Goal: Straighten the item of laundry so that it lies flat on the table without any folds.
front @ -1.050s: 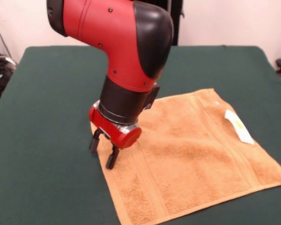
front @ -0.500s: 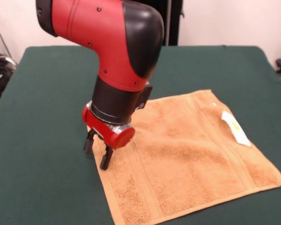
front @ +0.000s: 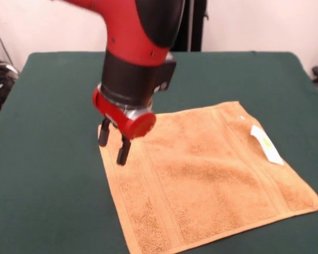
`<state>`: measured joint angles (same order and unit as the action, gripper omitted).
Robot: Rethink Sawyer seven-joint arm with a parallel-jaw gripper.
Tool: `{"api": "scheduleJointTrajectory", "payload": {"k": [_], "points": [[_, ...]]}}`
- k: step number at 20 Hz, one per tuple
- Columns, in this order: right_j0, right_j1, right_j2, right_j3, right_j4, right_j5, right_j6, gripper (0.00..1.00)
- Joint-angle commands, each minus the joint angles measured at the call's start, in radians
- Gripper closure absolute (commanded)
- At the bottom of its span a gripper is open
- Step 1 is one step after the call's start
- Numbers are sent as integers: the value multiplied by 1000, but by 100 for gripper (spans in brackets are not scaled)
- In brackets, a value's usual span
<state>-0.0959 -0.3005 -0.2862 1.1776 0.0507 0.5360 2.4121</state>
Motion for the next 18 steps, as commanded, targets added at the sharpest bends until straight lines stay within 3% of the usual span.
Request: {"api": "scheduleJointTrajectory", "payload": {"k": [1, 10, 18], "points": [[113, -62, 20, -3, -61, 108, 10, 0], [231, -4, -167, -109, -97, 84, 138, 0], [240, 26, -211, -169, -87, 117, 120, 0]]}}
